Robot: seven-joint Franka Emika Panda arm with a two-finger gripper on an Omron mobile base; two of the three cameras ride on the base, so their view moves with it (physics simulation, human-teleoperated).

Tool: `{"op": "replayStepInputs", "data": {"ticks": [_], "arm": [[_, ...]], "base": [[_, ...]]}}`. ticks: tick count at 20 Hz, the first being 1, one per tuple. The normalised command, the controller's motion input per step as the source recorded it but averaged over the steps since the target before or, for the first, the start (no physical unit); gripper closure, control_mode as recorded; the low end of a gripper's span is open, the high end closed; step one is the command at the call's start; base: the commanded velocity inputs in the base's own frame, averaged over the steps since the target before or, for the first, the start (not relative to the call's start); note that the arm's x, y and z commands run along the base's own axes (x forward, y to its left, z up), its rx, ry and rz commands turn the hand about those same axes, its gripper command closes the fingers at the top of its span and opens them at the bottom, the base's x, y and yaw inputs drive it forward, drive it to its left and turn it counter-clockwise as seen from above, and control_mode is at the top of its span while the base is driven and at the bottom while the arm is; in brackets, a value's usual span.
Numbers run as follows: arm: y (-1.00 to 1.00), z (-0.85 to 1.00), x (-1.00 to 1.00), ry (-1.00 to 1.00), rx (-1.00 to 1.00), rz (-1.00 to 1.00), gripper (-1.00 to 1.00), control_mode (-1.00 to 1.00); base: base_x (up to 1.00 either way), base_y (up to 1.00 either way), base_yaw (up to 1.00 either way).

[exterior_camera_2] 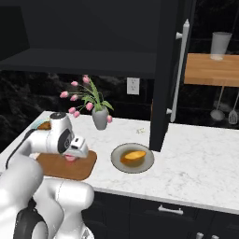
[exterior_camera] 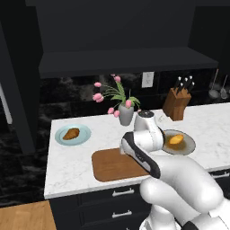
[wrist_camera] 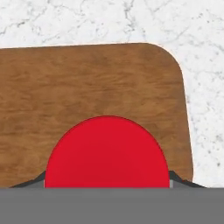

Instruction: From the different types of pastries on the counter, select a croissant and place it on the cutting board. Then retrieve a jar of jam from the cabinet and place it alongside the croissant on the cutting board.

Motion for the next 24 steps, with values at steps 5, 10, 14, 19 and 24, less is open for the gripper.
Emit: {"op": "replayStepInputs", "data": {"ticks": [5, 10, 14, 19, 24], "arm": [[-0.03, -1.0, -0.29, 0.15, -0.04, -0.09, 1.0, -1.0], [0.0, -0.14, -0.07, 0.03, 0.09, 0.0, 1.0, -1.0], [0.0, -0.22, 0.02, 0.0, 0.07, 0.0, 1.0, -1.0], [0.01, -0.33, -0.17, 0.0, 0.02, 0.0, -1.0, -1.0], [-0.02, -0.01, -0.02, 0.0, 0.09, 0.0, -1.0, -1.0]], "base": [[0.0, 0.0, 0.0], [0.0, 0.0, 0.0], [0.0, 0.0, 0.0], [0.0, 0.0, 0.0], [0.0, 0.0, 0.0]]}}
